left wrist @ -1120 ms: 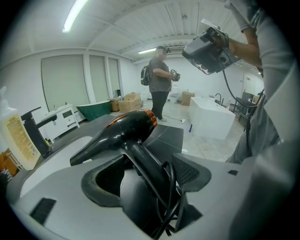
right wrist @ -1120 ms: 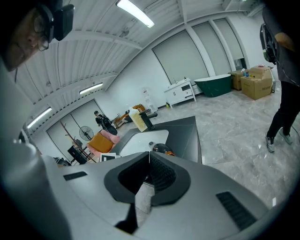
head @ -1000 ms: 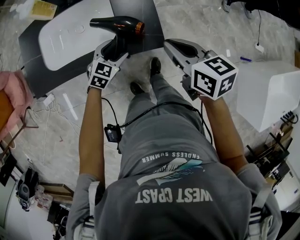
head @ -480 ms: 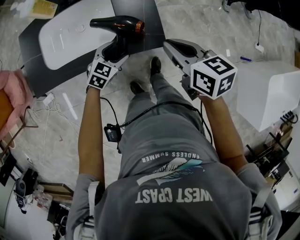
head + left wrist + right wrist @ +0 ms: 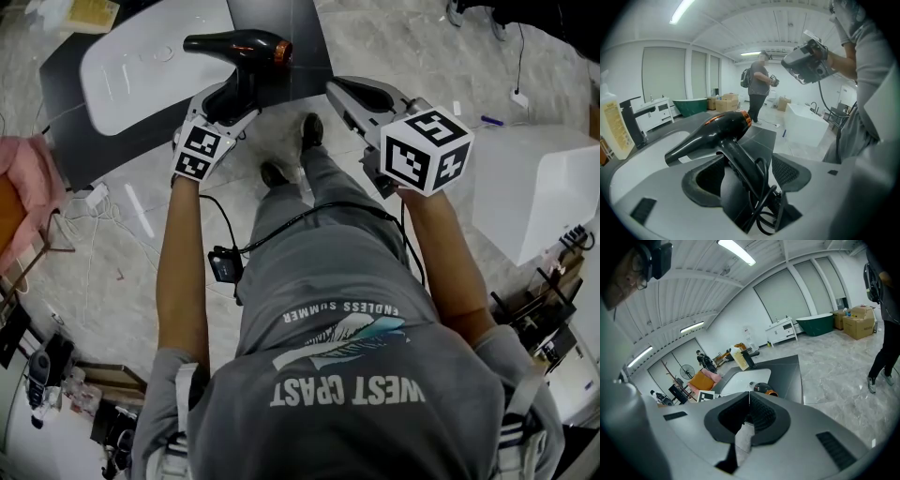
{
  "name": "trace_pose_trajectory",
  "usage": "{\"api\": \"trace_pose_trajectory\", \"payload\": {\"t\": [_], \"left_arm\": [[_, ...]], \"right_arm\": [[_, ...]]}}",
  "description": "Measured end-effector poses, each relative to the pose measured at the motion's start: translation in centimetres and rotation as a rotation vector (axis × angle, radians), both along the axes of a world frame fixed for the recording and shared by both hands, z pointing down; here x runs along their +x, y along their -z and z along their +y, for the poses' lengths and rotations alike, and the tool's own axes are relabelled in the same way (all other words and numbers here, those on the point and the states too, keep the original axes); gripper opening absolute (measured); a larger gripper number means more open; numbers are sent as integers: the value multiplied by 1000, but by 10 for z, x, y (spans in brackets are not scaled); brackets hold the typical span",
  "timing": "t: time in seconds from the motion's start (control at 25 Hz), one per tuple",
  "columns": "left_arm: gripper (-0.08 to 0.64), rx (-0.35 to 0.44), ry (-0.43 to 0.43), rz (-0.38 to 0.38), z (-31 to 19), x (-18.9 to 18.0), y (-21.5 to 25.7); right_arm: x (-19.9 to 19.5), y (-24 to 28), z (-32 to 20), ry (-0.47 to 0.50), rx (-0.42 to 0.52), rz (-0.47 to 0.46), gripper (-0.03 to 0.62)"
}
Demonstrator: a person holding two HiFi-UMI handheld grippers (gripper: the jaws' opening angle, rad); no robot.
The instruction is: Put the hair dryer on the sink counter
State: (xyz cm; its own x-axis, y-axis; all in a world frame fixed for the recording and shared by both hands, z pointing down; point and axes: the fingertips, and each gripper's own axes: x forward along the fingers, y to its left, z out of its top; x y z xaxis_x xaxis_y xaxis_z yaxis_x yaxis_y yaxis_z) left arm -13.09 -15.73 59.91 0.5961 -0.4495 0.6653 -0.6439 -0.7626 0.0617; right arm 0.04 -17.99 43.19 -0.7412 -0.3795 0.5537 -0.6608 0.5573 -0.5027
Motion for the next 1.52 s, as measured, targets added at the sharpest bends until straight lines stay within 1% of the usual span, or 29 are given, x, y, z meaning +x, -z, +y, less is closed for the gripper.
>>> {"api": "trace_pose_trajectory", "payload": {"t": [0.16, 0.44, 0.68, 0.8, 0.92, 1.04, 1.16, 1.24, 1.36, 1.44, 1.52], "left_arm": [[333, 39, 35, 30, -3, -10, 21], [327, 131, 92, 58, -1, -24, 66], [285, 228, 170, 104, 2, -35, 117], [236, 303, 191, 103, 7, -44, 148], [142, 385, 213, 100, 18, -57, 184], [106, 455, 259, 105, 31, -74, 220], [56, 520, 337, 132, 45, -94, 254], [35, 558, 389, 161, 55, -106, 275], [17, 599, 441, 187, 73, -121, 303], [17, 609, 466, 198, 85, -130, 318], [17, 615, 495, 206, 96, -139, 331]], "right_arm": [[-4, 3, 1, 5, 10, -3, 28], [-5, 14, 2, 14, 36, -16, 28], [-3, 34, 3, 20, 74, -34, 28], [-4, 46, 2, 21, 106, -44, 28], [-5, 66, 7, 16, 152, -56, 28], [-9, 90, 12, 15, 214, -74, 28], [-12, 116, 18, 17, 287, -96, 28], [-13, 132, 23, 19, 341, -111, 28], [-17, 154, 31, 26, 412, -138, 28], [-22, 168, 37, 36, 453, -150, 28], [-27, 180, 43, 50, 497, -143, 28]]}}
